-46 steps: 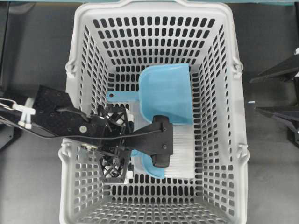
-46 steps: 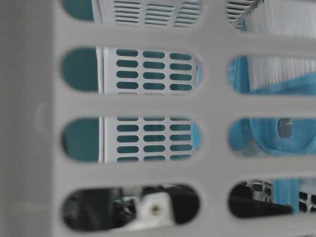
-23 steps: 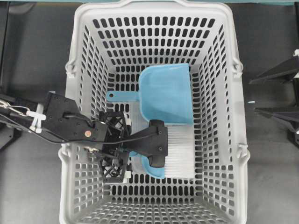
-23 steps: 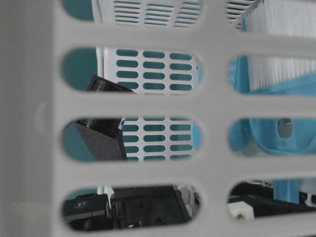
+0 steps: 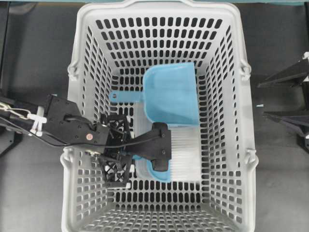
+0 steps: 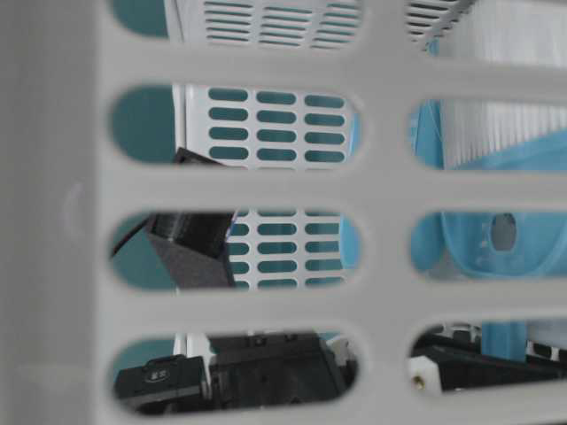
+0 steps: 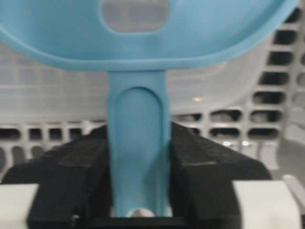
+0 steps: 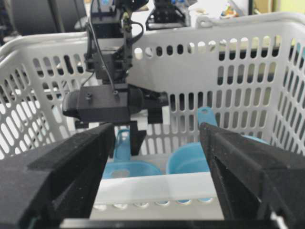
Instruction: Pick up the hand brush from the shopping basket with the left arm.
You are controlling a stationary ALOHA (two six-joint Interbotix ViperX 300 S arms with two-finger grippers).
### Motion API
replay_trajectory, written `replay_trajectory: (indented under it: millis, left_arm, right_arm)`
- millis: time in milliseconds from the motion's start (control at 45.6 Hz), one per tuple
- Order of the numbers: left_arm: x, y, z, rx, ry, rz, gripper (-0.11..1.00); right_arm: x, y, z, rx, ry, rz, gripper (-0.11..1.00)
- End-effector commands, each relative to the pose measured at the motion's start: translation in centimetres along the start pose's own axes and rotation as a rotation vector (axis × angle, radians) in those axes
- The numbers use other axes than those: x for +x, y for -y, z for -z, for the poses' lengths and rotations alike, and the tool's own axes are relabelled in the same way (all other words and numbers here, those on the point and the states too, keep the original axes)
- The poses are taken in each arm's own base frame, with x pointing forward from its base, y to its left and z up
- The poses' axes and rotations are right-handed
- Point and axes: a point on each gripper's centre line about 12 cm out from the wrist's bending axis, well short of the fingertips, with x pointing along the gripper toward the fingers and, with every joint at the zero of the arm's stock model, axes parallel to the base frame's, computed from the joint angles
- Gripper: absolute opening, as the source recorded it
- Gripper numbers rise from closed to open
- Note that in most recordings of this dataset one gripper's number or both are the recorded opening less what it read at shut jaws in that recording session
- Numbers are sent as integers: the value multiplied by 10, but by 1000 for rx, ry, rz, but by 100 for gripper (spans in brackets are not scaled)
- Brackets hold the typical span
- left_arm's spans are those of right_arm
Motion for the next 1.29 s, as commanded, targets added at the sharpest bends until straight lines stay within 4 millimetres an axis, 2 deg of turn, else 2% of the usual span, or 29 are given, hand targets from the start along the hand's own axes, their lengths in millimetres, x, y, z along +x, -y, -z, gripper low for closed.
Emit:
replay_trajectory:
  millis: [0, 241, 329, 461, 592, 768, 877, 1009, 1272]
  left_arm:
    - [-17, 0, -6, 6, 51, 9, 25]
    - [-36, 1, -9, 41, 97, 17, 25]
    - [-49, 3, -14, 53, 129, 22, 25]
    - [-81, 5, -23, 53, 169, 31, 25]
    - [-126, 2, -31, 46, 185, 28, 25]
    - [-187, -8, -41, 59, 187, 12, 25]
    - [-213, -16, -46, 63, 196, 3, 25]
    - [-220, -28, -49, 41, 197, -10, 25]
    - [-217, -30, -54, 40, 217, -9, 25]
  right_arm:
    - [1, -1, -3, 3, 12, -4, 70]
    - [1, -1, -2, 4, 9, -4, 70]
    - [1, 0, -2, 6, 9, -2, 70]
    - [1, -1, -3, 11, 10, -3, 70]
    - [1, -1, -2, 14, 9, -3, 70]
    - [1, 0, -3, 15, 11, -1, 70]
    - [1, 0, -3, 15, 11, -1, 70]
    - [1, -1, -3, 15, 14, -3, 70]
    - [-2, -1, -6, 15, 29, -3, 70]
